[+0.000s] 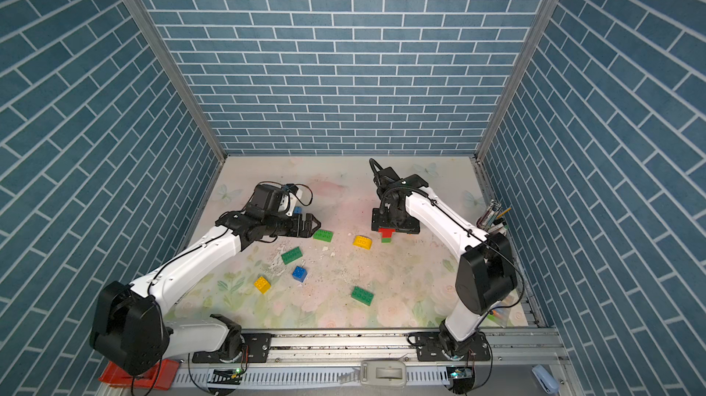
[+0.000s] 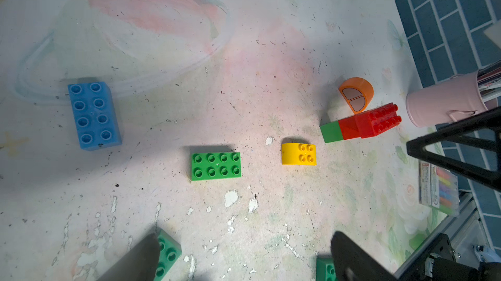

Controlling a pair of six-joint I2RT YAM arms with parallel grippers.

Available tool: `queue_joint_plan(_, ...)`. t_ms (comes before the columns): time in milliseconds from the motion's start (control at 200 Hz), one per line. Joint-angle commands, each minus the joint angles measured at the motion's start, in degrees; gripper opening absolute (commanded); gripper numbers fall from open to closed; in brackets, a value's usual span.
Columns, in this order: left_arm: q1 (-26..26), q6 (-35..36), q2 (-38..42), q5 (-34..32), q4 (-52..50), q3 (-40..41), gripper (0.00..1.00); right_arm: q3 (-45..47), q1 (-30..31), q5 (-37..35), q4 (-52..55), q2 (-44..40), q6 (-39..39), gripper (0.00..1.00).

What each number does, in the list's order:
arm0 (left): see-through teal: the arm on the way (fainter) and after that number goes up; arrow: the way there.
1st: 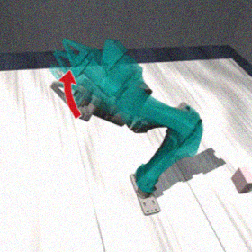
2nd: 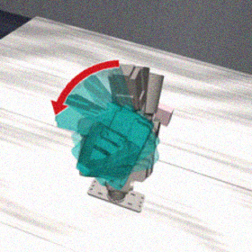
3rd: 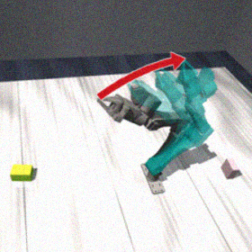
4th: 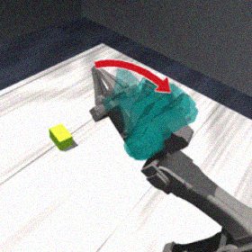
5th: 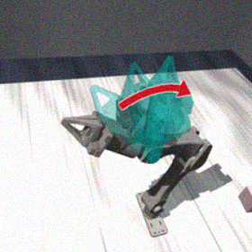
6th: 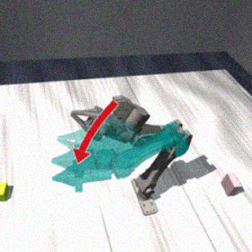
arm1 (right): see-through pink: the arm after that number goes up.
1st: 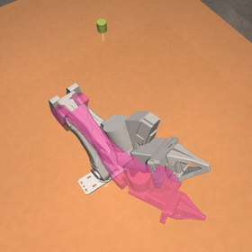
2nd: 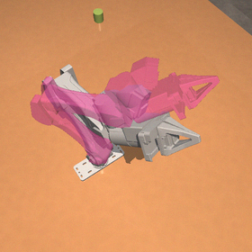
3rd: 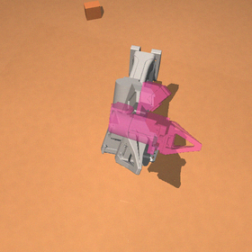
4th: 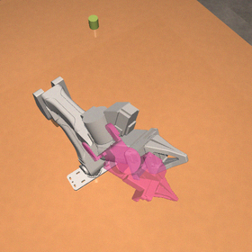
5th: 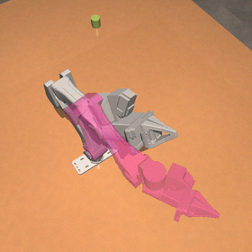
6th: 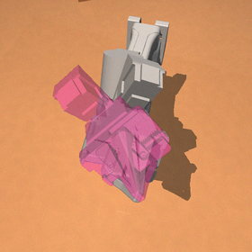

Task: Assemble an ice cream with lego
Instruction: Assemble the lego brick with the lego brick, then pick up the lego brick from the center of the board.

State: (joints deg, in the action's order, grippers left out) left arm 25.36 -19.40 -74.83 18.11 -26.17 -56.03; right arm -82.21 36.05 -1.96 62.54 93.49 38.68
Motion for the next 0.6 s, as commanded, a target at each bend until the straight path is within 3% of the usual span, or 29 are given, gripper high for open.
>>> queue_joint_plan(0,-0.2,1.4,1.5,1.4,-3.2,-1.9,1.00,2.4,4.5,-0.7,2.1,-2.4,10.8,0.97)
queue_joint_plan(230,-0.1,-0.9,4.9,1.8,-3.7,0.1,0.99,11.4,13.3,0.1,-4.6,-7.3,26.2,0.93)
queue_joint_plan(595,-0.1,-0.9,7.8,2.2,-3.6,2.9,0.99,22.7,24.9,0.7,-18.8,-3.9,41.9,0.87)
